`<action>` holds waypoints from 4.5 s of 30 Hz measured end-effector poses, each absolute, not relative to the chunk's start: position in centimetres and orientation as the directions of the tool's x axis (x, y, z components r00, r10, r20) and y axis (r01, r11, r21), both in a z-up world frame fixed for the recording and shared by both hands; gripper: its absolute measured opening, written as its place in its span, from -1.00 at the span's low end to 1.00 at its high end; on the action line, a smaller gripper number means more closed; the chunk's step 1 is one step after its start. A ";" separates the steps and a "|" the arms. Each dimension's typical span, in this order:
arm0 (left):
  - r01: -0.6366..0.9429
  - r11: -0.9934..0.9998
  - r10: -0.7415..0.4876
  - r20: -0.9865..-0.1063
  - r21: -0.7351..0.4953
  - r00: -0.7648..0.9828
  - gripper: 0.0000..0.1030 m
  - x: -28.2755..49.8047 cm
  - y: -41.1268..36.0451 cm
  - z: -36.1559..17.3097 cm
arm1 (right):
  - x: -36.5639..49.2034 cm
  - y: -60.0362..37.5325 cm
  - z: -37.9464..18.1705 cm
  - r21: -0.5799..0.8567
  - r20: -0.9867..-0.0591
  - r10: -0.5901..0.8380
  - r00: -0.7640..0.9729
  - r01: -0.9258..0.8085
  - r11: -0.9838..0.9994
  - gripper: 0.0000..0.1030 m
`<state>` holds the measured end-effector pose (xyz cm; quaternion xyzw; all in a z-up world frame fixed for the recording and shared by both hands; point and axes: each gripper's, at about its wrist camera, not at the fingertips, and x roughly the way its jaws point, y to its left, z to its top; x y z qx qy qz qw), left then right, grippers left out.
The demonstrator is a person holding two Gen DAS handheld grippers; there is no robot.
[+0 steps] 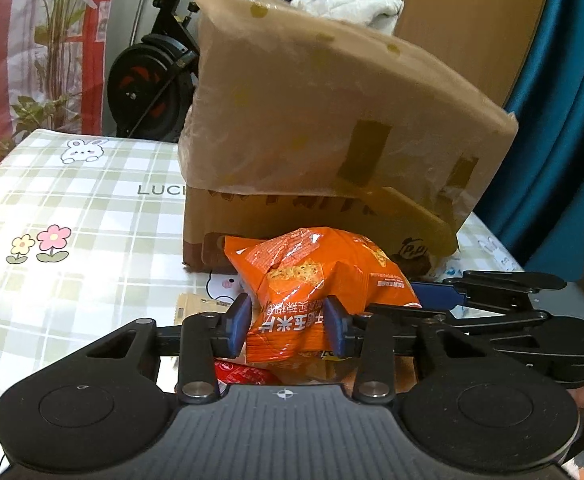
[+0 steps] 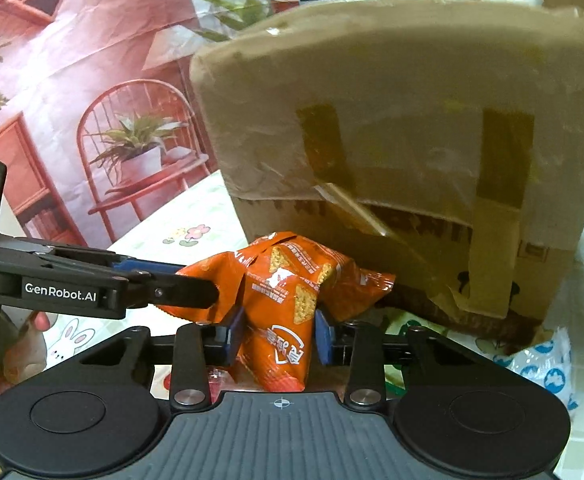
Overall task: Organize snacks
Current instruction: 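Grasp the orange snack bag with the left gripper while the right gripper grasps another orange bag, then lift the orange bags over the lined box and open both grippers, then move both grippers back down to the snack pile, then close both grippers on the pink-wrapped bread loaf package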
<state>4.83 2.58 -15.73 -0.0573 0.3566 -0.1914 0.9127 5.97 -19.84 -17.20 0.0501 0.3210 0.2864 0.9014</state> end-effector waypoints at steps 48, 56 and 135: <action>0.430 0.901 -0.426 -0.279 -0.050 0.860 -0.18 10.4 -3.5 -1.6 | 11.9 -24.1 0.3 0.024 -0.254 0.473 0.844 -0.483 0.875 -0.34; 0.457 0.887 -0.450 -0.359 -0.069 0.818 -0.13 16.7 -6.9 -4.5 | 17.1 -27.1 -2.6 0.062 -0.322 0.409 0.854 -0.412 0.909 -0.34; 0.253 0.868 -0.497 -0.743 -0.428 0.449 0.03 4.7 -1.7 -22.1 | 2.8 -21.4 -19.5 0.159 -0.745 0.523 0.415 -0.651 0.742 0.30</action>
